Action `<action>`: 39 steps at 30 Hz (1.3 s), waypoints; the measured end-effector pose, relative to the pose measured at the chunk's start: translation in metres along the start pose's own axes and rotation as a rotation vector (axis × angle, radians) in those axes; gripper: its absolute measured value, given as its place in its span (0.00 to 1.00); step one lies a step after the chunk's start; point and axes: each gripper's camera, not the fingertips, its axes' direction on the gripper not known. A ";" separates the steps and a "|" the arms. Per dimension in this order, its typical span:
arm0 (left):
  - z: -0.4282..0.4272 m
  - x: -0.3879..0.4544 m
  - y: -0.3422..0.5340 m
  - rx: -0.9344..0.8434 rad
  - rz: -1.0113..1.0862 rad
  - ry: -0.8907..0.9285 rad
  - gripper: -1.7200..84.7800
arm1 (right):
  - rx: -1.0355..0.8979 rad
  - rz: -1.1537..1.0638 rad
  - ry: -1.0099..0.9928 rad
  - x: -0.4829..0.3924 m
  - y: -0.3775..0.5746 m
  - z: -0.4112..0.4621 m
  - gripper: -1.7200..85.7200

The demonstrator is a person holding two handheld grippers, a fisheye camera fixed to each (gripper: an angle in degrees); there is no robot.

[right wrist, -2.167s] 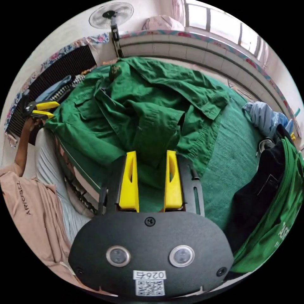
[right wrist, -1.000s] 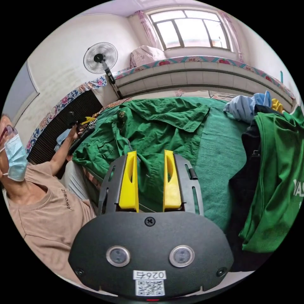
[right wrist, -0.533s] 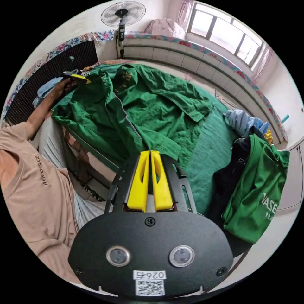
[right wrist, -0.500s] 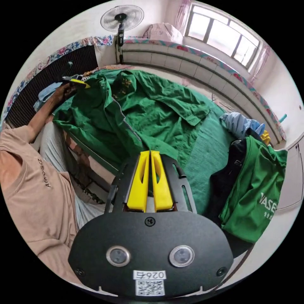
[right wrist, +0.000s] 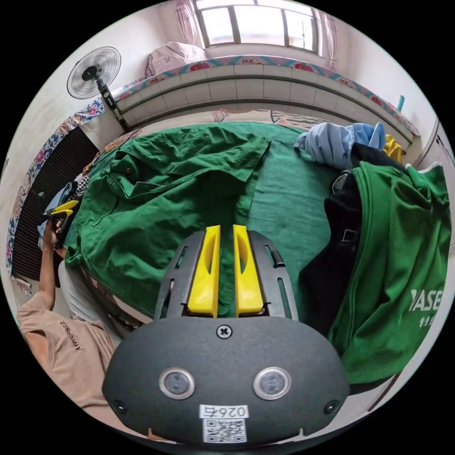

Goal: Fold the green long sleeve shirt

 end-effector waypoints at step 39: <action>-0.151 0.176 0.077 -0.424 0.338 0.081 0.02 | 0.030 -0.170 -0.014 -0.134 -0.006 -0.220 0.04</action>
